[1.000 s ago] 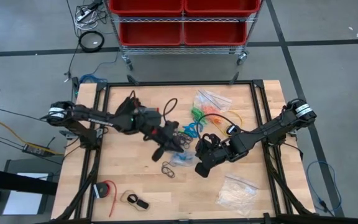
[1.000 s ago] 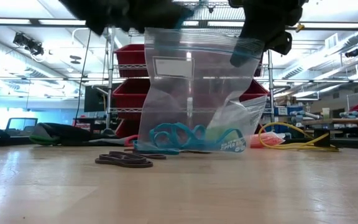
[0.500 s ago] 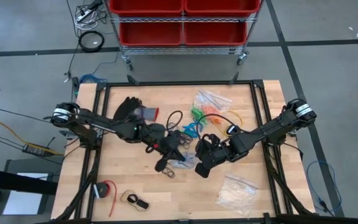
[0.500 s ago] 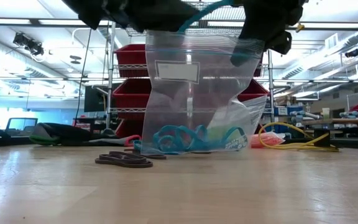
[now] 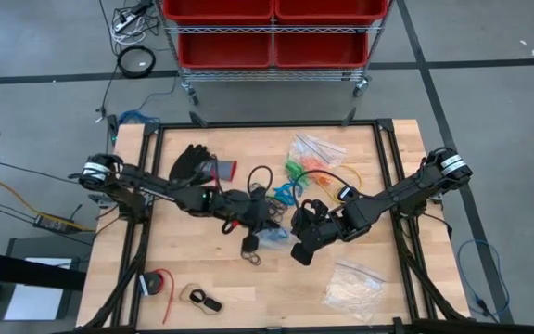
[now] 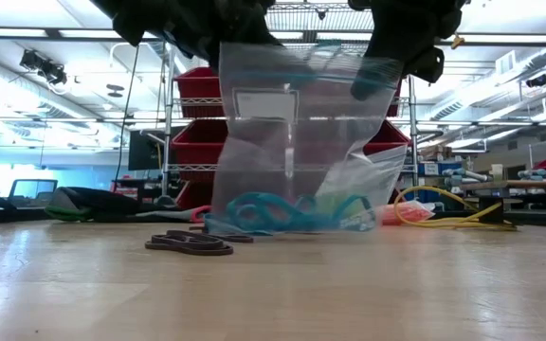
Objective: Sort rubber bands
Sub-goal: Put the blue rubber band into the transparent zip bag
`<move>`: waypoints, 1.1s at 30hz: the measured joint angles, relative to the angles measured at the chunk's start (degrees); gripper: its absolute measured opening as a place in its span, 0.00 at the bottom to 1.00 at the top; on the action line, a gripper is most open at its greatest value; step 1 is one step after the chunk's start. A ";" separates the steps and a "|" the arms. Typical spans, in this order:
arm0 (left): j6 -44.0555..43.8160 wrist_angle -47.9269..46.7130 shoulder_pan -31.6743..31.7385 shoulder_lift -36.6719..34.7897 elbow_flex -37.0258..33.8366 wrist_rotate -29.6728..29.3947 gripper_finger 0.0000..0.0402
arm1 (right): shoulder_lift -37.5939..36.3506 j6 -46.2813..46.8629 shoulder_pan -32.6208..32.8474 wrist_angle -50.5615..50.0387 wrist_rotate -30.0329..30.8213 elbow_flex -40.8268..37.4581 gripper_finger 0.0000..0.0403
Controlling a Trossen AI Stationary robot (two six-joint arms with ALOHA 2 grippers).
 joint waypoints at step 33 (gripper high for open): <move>5.95 -4.93 -9.84 0.26 9.38 -10.44 0.00 | 0.00 0.02 -0.02 0.16 0.57 0.00 0.00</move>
